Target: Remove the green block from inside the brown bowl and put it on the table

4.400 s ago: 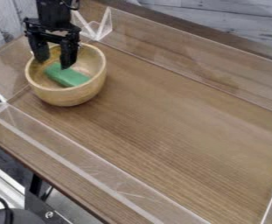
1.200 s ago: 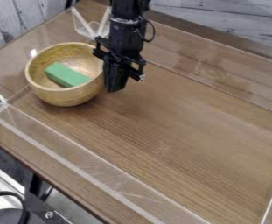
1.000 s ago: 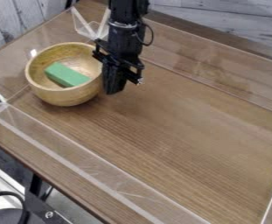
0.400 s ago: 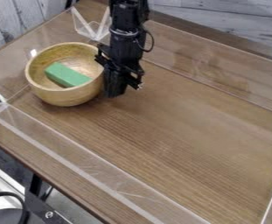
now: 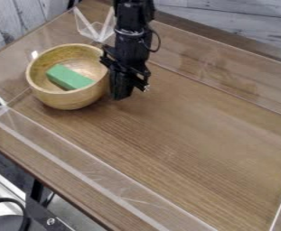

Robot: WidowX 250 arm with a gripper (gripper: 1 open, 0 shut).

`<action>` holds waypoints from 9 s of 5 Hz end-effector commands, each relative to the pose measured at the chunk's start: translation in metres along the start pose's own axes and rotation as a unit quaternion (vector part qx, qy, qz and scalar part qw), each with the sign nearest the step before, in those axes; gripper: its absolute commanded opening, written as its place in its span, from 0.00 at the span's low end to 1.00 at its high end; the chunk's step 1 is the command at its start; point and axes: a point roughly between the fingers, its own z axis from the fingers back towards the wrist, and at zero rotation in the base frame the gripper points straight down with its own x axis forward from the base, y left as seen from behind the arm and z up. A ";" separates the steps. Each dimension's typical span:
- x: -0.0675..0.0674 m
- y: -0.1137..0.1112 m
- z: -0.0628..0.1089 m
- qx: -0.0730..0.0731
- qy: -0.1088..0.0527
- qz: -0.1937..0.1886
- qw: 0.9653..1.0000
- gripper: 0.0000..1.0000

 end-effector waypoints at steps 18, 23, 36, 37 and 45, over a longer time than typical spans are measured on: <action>0.019 0.012 0.021 -0.001 -0.113 0.100 0.989 0.00; -0.026 0.082 0.088 0.047 -0.152 0.207 0.965 0.00; -0.018 0.122 -0.034 0.014 -0.031 0.306 0.951 0.00; -0.015 0.119 -0.046 0.012 -0.012 0.313 0.950 0.00; -0.017 0.020 0.090 -0.031 -0.120 0.245 0.962 0.00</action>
